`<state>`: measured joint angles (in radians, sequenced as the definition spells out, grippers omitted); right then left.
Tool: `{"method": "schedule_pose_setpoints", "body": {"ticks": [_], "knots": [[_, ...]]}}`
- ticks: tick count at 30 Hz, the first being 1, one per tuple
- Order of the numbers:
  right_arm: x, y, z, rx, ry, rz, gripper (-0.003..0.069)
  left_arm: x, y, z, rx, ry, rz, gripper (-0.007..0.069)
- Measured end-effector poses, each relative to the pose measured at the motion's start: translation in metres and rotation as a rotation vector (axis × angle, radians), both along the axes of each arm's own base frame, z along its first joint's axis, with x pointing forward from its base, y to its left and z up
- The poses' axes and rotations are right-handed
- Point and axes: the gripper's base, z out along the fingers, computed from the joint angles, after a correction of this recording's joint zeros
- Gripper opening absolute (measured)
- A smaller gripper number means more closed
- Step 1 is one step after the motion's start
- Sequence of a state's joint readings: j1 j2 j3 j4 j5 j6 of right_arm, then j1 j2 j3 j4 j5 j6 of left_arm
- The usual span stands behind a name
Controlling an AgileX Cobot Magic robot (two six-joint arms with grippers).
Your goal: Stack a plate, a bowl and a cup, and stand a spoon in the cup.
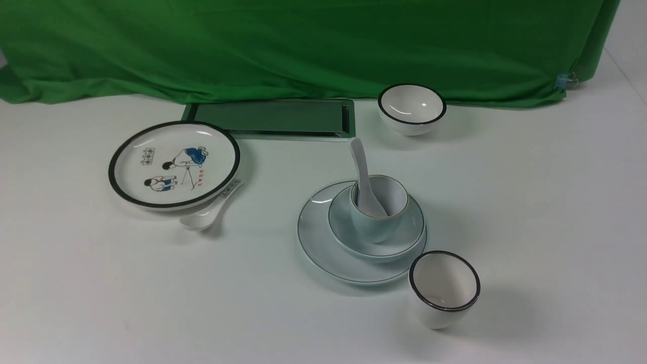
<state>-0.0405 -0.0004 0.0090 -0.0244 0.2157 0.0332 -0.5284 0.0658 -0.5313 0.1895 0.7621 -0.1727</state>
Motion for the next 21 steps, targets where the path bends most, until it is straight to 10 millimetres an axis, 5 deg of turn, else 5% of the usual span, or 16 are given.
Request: {"method": "schedule_pose_setpoints", "body": {"ticks": [21], "knots": [[-0.0001, 0.0, -0.0002, -0.002, 0.003, 0.0, 0.008, 0.0089, -0.0061, -0.0097, 0.003, -0.055, 0.002, -0.0006]]}}
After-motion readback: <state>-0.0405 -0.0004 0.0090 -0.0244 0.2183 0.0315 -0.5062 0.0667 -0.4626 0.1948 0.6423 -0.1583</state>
